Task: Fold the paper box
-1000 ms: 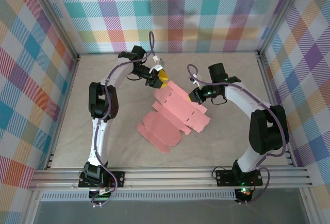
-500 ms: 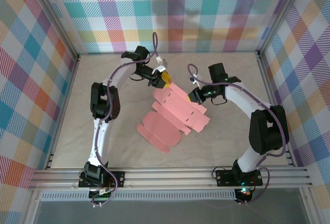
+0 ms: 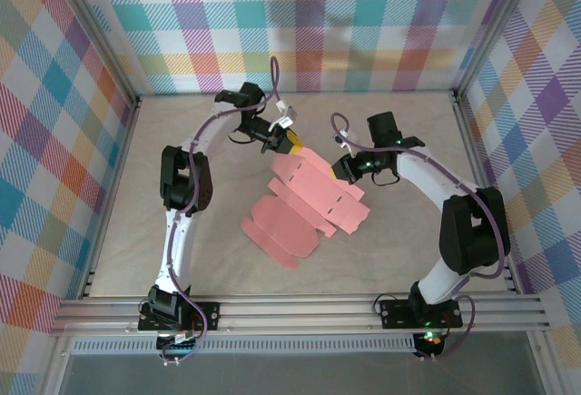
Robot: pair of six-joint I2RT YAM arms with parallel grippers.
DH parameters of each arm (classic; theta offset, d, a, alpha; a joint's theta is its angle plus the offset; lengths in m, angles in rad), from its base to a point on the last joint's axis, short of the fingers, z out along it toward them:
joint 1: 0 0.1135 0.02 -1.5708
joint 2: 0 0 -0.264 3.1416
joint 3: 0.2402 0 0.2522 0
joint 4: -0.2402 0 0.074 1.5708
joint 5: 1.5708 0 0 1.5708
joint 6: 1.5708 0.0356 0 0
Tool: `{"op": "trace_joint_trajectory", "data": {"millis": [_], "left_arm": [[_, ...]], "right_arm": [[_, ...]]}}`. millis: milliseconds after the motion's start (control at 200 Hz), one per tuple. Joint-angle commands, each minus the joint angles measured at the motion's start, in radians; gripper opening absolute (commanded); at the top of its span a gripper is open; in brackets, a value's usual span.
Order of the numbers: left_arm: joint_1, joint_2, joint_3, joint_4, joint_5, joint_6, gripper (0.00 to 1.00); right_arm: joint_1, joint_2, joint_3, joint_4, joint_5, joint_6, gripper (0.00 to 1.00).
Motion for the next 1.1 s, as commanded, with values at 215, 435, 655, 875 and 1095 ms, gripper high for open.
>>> {"op": "trace_joint_trajectory", "data": {"millis": [215, 435, 655, 875, 1095], "left_arm": [[-0.088, -0.279, -0.384, 0.591, -0.351, -0.475, 0.0], [-0.207, -0.372, -0.612, 0.974, -0.822, -0.884, 0.02], [-0.38, -0.399, -0.757, 1.222, -1.238, -1.044, 0.03], [-0.531, -0.351, -0.765, 1.353, -1.617, -0.956, 0.02], [-0.56, -0.332, -0.745, 1.339, -1.631, -0.934, 0.04]], "right_arm": [[0.026, -0.075, -0.071, 0.259, 0.255, 0.225, 0.0], [0.058, -0.097, -0.133, 0.357, 0.347, 0.296, 0.0], [0.076, -0.111, -0.17, 0.408, 0.391, 0.34, 0.0], [0.077, -0.133, -0.197, 0.43, 0.384, 0.36, 0.0], [0.077, -0.158, -0.22, 0.428, 0.396, 0.356, 0.0]]}}
